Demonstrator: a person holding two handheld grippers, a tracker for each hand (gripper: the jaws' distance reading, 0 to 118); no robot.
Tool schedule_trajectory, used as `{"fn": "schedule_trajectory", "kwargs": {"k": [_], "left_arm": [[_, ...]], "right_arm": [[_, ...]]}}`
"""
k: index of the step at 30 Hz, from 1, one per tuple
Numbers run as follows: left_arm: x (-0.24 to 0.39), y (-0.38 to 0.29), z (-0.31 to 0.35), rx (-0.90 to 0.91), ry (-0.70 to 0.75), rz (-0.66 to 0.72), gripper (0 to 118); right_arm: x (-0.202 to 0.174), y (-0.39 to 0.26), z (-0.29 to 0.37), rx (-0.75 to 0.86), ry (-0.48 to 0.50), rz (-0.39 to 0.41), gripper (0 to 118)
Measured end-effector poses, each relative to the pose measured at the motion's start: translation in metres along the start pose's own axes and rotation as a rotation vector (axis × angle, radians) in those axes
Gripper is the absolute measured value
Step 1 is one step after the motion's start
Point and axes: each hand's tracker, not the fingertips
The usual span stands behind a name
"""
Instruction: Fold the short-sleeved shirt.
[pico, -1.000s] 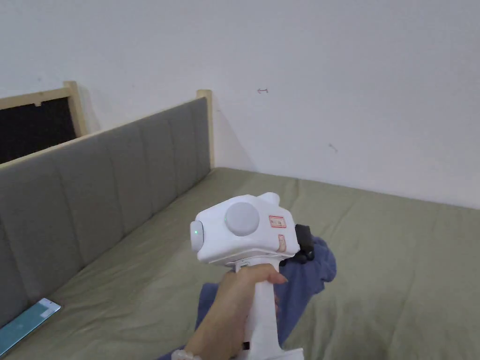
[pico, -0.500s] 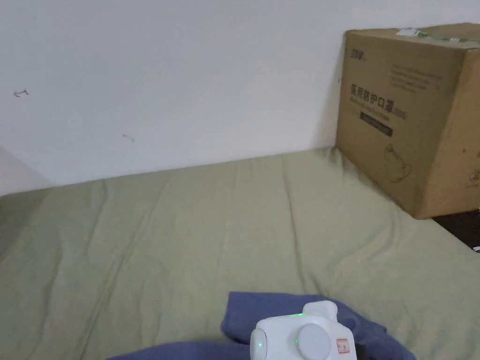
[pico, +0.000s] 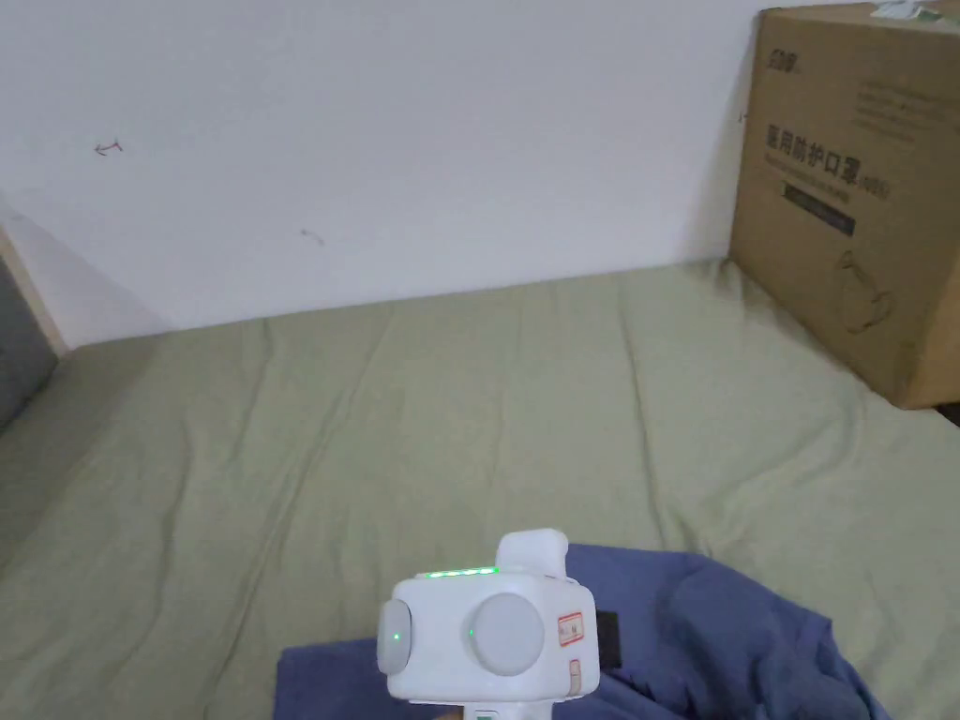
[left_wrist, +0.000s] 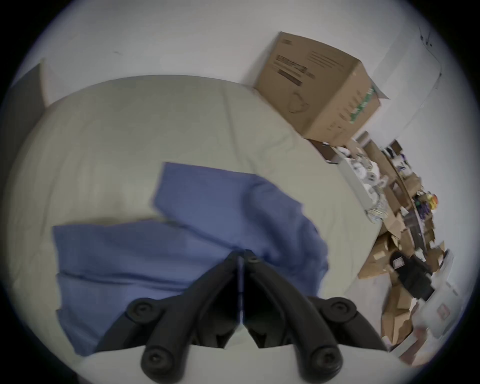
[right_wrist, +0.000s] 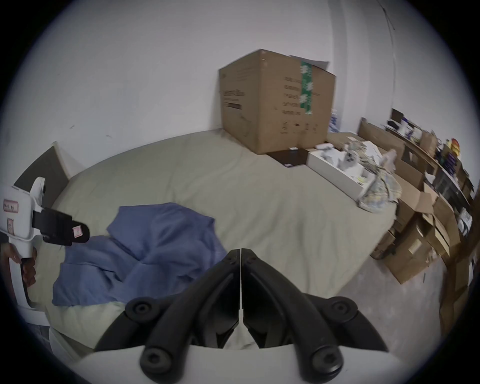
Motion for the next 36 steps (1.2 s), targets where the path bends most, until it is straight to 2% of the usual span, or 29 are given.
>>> {"fn": "schedule_trajectory", "kwargs": {"k": [3,7,8,11,13,14,17,19,20,21,22,23,24,26,27,28,29,31,34,35,36], "left_arm": [[-0.053,-0.027,0.021,-0.014,0.059,0.110,0],[-0.115,-0.042,0.042,0.012,0.122,0.268,0],[-0.127,-0.039,0.050,0.040,0.157,0.275,8],[-0.162,-0.015,0.064,0.102,0.260,0.273,37],[-0.186,0.004,0.056,0.063,0.263,0.280,106],[-0.199,0.015,0.047,0.044,0.269,0.278,115],[-0.229,0.031,0.013,-0.005,0.308,0.338,111],[-0.244,0.029,-0.021,-0.090,0.280,0.406,109],[-0.251,0.027,-0.038,-0.158,0.258,0.435,105],[-0.255,0.023,-0.055,-0.201,0.248,0.443,95],[-0.256,0.015,-0.067,-0.223,0.270,0.419,89],[-0.245,0.010,-0.070,-0.204,0.371,0.305,89],[-0.233,0.013,-0.067,-0.181,0.382,0.239,83],[-0.224,0.013,-0.056,-0.167,0.427,0.210,53],[-0.224,0.014,-0.051,-0.162,0.430,0.187,33],[-0.224,0.013,-0.047,-0.147,0.430,0.189,6],[-0.224,0.012,-0.040,-0.138,0.428,0.198,6],[-0.228,0.008,-0.020,-0.114,0.334,0.247,6],[-0.230,0.006,0.010,-0.085,0.318,0.268,6],[-0.229,0.006,0.020,-0.061,0.311,0.270,6],[-0.226,0.006,0.029,-0.038,0.303,0.260,6]], "right_arm": [[-0.032,0.004,-0.001,0.005,0.080,0.058,1],[-0.064,0.007,-0.011,-0.008,0.139,0.154,1],[-0.066,0.005,-0.018,-0.012,0.142,0.158,1],[-0.081,0.010,-0.025,-0.020,0.194,0.155,1],[-0.080,0.009,-0.040,-0.030,0.214,0.158,1],[-0.083,0.010,-0.044,-0.033,0.215,0.165,1],[-0.085,0.005,-0.060,-0.051,0.199,0.196,1],[-0.084,0.003,-0.069,-0.074,0.192,0.203,1],[-0.083,0.000,-0.073,-0.086,0.193,0.204,1],[-0.082,-0.001,-0.077,-0.099,0.188,0.202,1],[-0.080,-0.002,-0.080,-0.107,0.185,0.202,1],[-0.078,-0.003,-0.084,-0.116,0.181,0.204,1],[-0.084,-0.004,-0.081,-0.124,0.171,0.204,1],[-0.080,-0.002,-0.088,-0.131,0.168,0.201,1],[-0.076,0.001,-0.095,-0.142,0.181,0.196,1],[-0.073,0.006,-0.101,-0.152,0.202,0.190,1],[-0.073,0.013,-0.106,-0.152,0.240,0.189,1],[-0.074,0.034,-0.121,-0.144,0.313,0.203,1],[-0.082,0.077,-0.162,-0.219,0.442,0.266,2],[-0.087,0.092,-0.184,-0.294,0.502,0.296,14],[-0.094,0.104,-0.209,-0.358,0.547,0.311,42]]}}
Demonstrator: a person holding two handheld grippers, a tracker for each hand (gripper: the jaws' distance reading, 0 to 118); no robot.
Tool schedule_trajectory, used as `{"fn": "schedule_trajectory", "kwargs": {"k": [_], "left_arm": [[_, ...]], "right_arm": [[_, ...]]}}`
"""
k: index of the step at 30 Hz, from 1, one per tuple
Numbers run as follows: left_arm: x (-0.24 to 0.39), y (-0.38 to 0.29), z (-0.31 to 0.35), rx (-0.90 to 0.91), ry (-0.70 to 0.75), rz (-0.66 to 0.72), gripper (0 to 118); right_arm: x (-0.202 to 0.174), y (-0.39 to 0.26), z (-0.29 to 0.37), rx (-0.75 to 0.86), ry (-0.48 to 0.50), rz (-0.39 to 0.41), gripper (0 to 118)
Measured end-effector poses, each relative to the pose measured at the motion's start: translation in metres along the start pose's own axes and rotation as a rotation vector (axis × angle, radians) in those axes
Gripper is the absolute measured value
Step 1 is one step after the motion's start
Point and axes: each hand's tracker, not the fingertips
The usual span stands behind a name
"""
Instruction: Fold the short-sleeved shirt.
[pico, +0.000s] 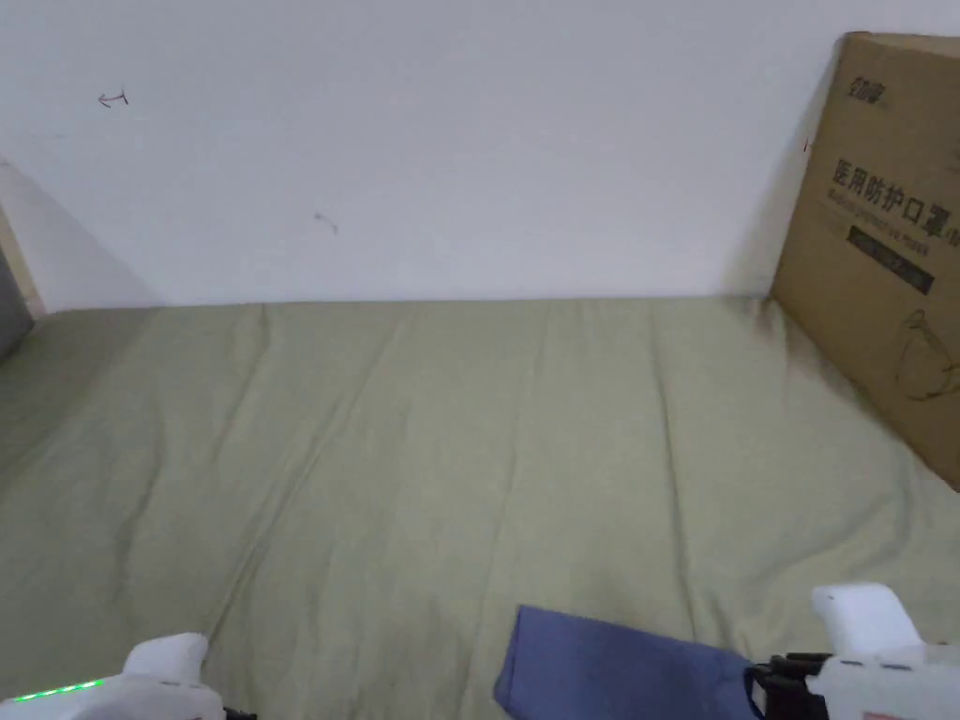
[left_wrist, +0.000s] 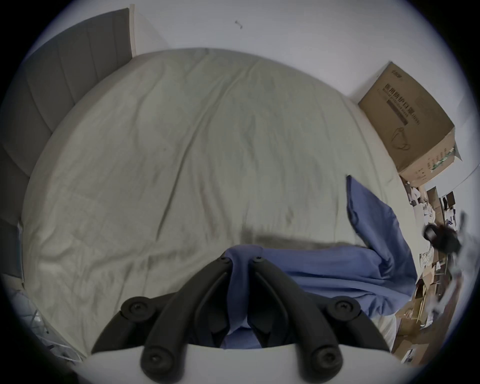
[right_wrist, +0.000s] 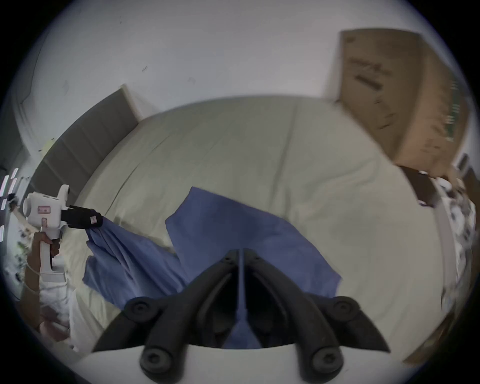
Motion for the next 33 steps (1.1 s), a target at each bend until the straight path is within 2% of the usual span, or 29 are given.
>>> {"fn": "schedule_trajectory", "kwargs": {"k": [1,2,3,5,7,8,9,10,11,12,14,15,16,17,18,20,24,26,28,31,33], "left_arm": [[-0.001,0.000,0.007,0.004,0.006,-0.008,6],[0.000,-0.001,0.013,0.010,0.015,-0.016,6],[0.001,-0.002,0.019,0.020,0.027,-0.033,6],[0.004,-0.004,0.028,0.033,0.037,-0.051,6],[0.004,-0.007,0.035,0.040,0.036,-0.054,6],[0.002,-0.007,0.037,0.040,0.036,-0.055,6],[0.001,-0.008,0.039,0.037,0.044,-0.056,6],[-0.002,-0.010,0.040,0.042,0.054,-0.048,6],[-0.004,-0.010,0.041,0.044,0.052,-0.045,6],[-0.006,-0.010,0.043,0.040,0.050,-0.043,6],[-0.009,-0.010,0.046,0.049,0.055,-0.042,6],[-0.010,-0.010,0.048,0.048,0.059,-0.032,6],[-0.012,-0.011,0.051,0.051,0.061,-0.026,6],[-0.014,-0.012,0.054,0.059,0.064,-0.019,6],[-0.016,-0.012,0.058,0.061,0.073,-0.011,6],[-0.019,-0.013,0.066,0.069,0.075,-0.017,6],[-0.022,-0.012,0.091,0.104,0.080,-0.016,6],[-0.024,-0.009,0.107,0.133,0.082,-0.019,6],[-0.026,-0.005,0.125,0.169,0.090,-0.019,6],[-0.025,0.007,0.161,0.258,0.115,-0.028,6],[-0.024,0.016,0.187,0.320,0.110,-0.024,6]], "right_arm": [[0.009,0.015,-0.022,-0.060,0.016,0.012,83],[0.016,0.026,-0.041,-0.124,0.010,0.016,100],[0.020,0.034,-0.067,-0.187,-0.042,0.007,100],[0.017,0.040,-0.112,-0.299,-0.115,0.085,102],[0.021,0.033,-0.156,-0.423,-0.150,0.157,102],[0.021,0.028,-0.177,-0.501,-0.207,0.163,102],[0.021,0.030,-0.173,-0.433,-0.160,0.119,105],[0.021,0.037,-0.167,-0.433,-0.158,0.114,106],[0.021,0.040,-0.162,-0.453,-0.155,0.122,104],[0.020,0.039,-0.155,-0.442,-0.134,0.144,98],[0.018,0.040,-0.150,-0.437,-0.110,0.148,75],[0.016,0.041,-0.147,-0.421,-0.099,0.145,57],[0.007,0.041,-0.137,-0.409,-0.079,0.143,12],[0.003,0.042,-0.134,-0.365,-0.055,0.111,4],[0.000,0.042,-0.133,-0.354,-0.092,0.073,4],[-0.009,0.038,-0.124,-0.370,-0.098,0.139,4],[-0.005,0.048,-0.084,-0.274,-0.058,-0.005,4],[-0.008,0.057,-0.049,-0.203,-0.036,-0.032,4],[-0.016,0.068,-0.006,-0.126,-0.031,-0.020,4],[-0.025,0.086,0.062,0.030,-0.005,-0.090,4],[-0.037,0.097,0.104,0.115,0.019,-0.107,4]]}}
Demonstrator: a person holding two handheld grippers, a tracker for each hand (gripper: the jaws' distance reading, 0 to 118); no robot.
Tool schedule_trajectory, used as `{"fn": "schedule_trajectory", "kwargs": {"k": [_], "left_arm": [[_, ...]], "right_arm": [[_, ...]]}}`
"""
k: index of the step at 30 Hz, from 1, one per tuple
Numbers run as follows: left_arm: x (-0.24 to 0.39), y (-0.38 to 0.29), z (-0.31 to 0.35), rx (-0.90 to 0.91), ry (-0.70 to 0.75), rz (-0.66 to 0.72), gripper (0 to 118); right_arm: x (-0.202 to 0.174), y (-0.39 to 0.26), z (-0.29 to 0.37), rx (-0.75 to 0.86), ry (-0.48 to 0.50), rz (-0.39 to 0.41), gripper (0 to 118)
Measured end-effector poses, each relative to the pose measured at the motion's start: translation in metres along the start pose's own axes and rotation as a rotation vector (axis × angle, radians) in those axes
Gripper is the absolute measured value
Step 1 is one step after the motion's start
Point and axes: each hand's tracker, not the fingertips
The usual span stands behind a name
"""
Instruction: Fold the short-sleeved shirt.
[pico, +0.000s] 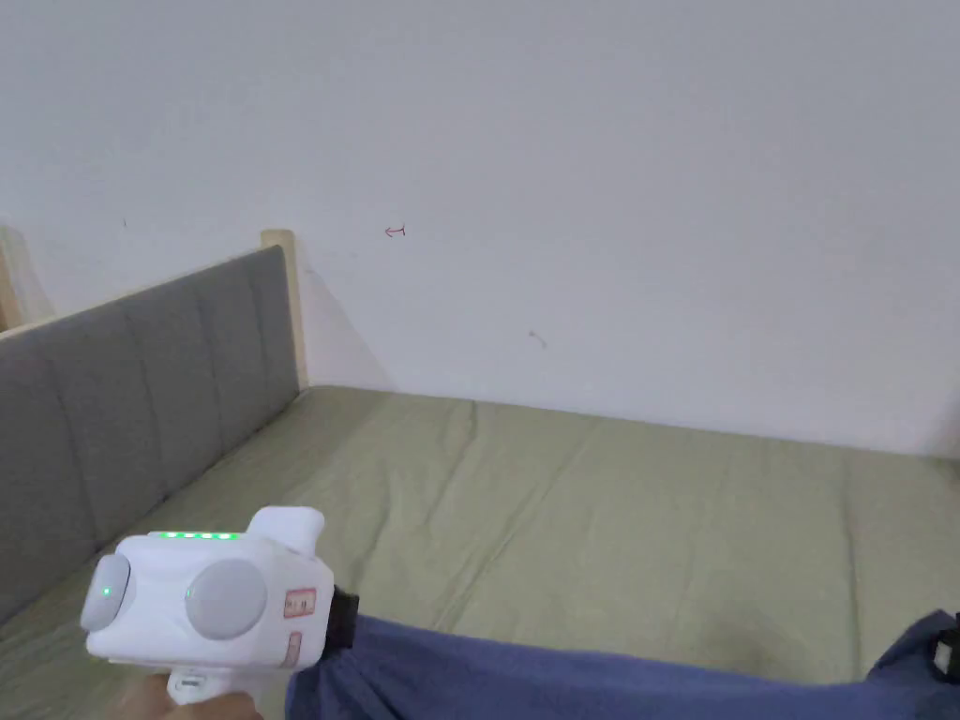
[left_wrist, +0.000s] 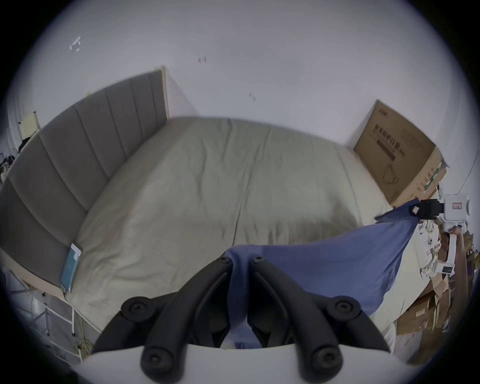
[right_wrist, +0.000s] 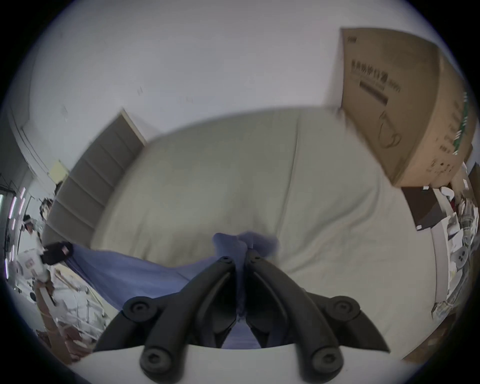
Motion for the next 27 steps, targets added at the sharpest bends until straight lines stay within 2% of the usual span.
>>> {"fn": "schedule_trajectory", "kwargs": {"k": [4,6,7,9,12,14,16,20,22,24,26,27], "left_arm": [[0.004,0.039,0.047,0.117,0.011,-0.037,6],[0.004,0.061,0.065,0.159,0.023,-0.044,6],[0.004,0.071,0.074,0.168,0.027,-0.045,6],[0.006,0.097,0.092,0.226,0.013,-0.040,6],[0.014,0.139,0.102,0.259,0.083,-0.132,6],[0.023,0.165,0.107,0.287,0.120,-0.162,6],[0.028,0.199,0.109,0.302,0.128,-0.137,6],[0.044,0.262,0.104,0.362,0.214,-0.174,6],[0.051,0.293,0.097,0.405,0.245,-0.186,6],[0.054,0.326,0.086,0.413,0.233,-0.173,6],[0.056,0.356,0.075,0.433,0.250,-0.182,6],[0.059,0.368,0.072,0.462,0.290,-0.181,6]], "right_arm": [[-0.024,0.025,0.066,0.167,0.041,-0.020,4],[-0.037,0.038,0.094,0.216,0.026,-0.026,4],[-0.025,0.055,0.093,0.238,0.021,-0.029,4],[-0.036,0.078,0.115,0.274,0.006,-0.049,4],[-0.049,0.116,0.135,0.329,-0.019,-0.091,4],[-0.061,0.140,0.143,0.335,-0.017,-0.090,4],[-0.068,0.171,0.144,0.365,-0.041,-0.081,4],[-0.073,0.233,0.141,0.417,-0.018,-0.179,4],[-0.080,0.263,0.137,0.437,-0.049,-0.148,4],[-0.085,0.291,0.131,0.466,-0.059,-0.150,4],[-0.083,0.316,0.128,0.517,-0.015,-0.216,4],[-0.086,0.326,0.129,0.521,0.015,-0.223,4]]}}
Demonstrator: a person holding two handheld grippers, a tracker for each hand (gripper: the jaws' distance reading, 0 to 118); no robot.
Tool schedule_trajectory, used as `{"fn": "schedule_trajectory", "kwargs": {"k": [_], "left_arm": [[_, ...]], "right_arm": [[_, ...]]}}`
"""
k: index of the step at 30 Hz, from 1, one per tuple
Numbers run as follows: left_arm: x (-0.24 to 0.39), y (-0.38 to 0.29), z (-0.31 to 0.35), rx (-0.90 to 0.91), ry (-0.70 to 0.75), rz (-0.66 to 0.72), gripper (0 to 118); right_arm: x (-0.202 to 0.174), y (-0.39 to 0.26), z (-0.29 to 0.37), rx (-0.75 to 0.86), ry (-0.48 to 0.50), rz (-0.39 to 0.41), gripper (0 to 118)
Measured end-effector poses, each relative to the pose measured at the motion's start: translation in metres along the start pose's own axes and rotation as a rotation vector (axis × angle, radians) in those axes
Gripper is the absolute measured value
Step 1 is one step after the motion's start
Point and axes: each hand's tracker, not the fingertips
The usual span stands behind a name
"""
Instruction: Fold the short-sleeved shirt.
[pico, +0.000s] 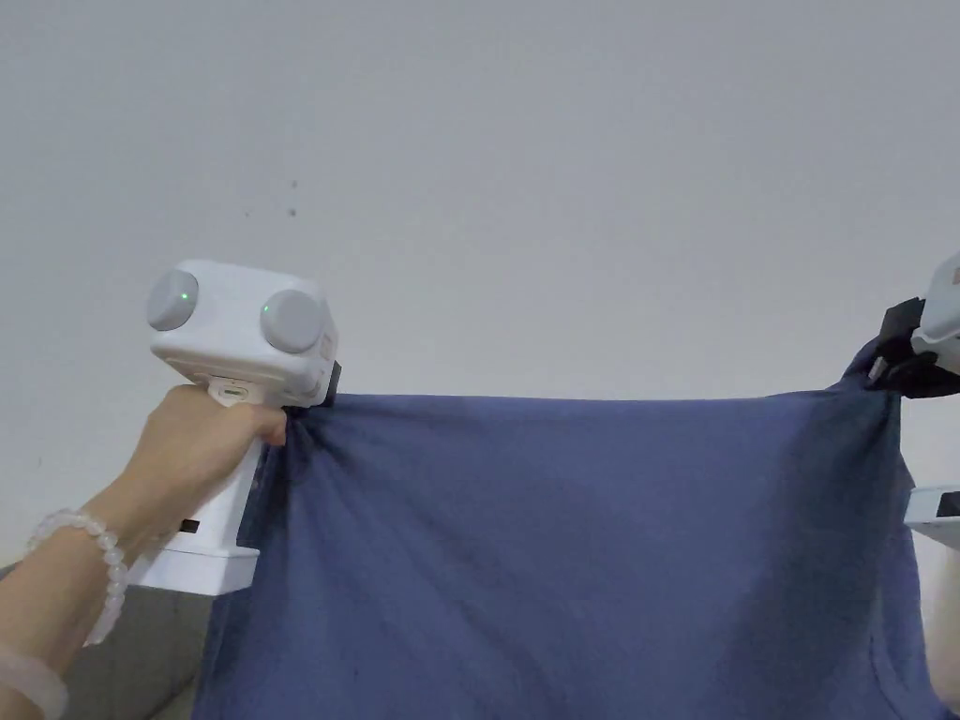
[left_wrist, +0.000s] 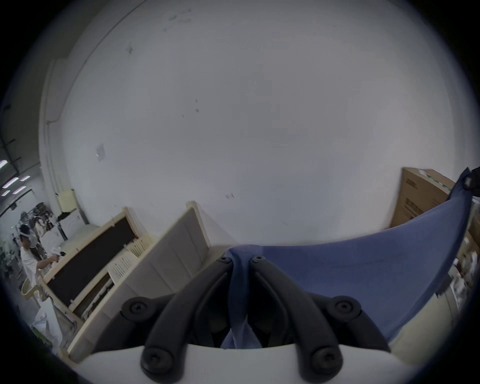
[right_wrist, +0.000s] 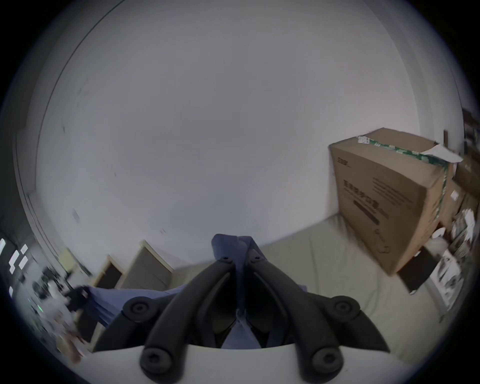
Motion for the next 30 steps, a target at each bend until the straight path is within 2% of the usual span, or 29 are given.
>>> {"fn": "schedule_trajectory", "kwargs": {"k": [2,4,5,6,8,9,12,13,15,19,20,27,30], "left_arm": [[0.007,0.013,-0.014,0.075,0.028,0.000,6],[0.012,0.021,-0.026,0.085,0.070,-0.019,6],[0.012,0.023,-0.033,0.083,0.055,-0.041,6],[0.011,0.022,-0.041,0.122,0.044,-0.006,6],[0.012,0.022,-0.057,0.102,0.029,0.012,6],[0.014,0.018,-0.068,0.092,0.039,0.083,6],[0.020,-0.001,-0.101,0.052,0.030,0.055,6],[0.023,-0.012,-0.111,0.036,0.026,0.038,6],[0.031,-0.035,-0.132,0.015,0.020,0.034,6],[0.046,-0.090,-0.175,-0.082,-0.007,0.035,6],[0.052,-0.108,-0.188,-0.128,-0.001,0.033,6],[0.087,-0.251,-0.266,-0.384,-0.022,0.028,6],[0.097,-0.316,-0.283,-0.517,-0.031,0.058,6]], "right_arm": [[-0.003,0.014,-0.007,0.072,0.035,-0.136,4],[-0.017,0.018,-0.009,0.061,0.052,-0.043,4],[-0.022,0.020,-0.015,0.050,0.004,0.042,4],[-0.023,0.019,-0.021,0.058,-0.037,0.071,4],[-0.020,0.017,-0.032,0.058,-0.009,0.062,4],[-0.017,0.012,-0.037,0.062,0.004,0.051,4],[-0.013,-0.007,-0.060,0.028,-0.017,0.093,4],[-0.010,-0.014,-0.070,-0.005,-0.030,0.119,4],[-0.001,-0.032,-0.086,-0.019,-0.037,0.112,4],[0.022,-0.075,-0.131,-0.122,-0.105,0.153,4],[0.030,-0.089,-0.144,-0.139,-0.102,0.136,4],[0.097,-0.217,-0.232,-0.384,-0.195,0.170,4],[0.128,-0.275,-0.258,-0.518,-0.243,0.122,4]]}}
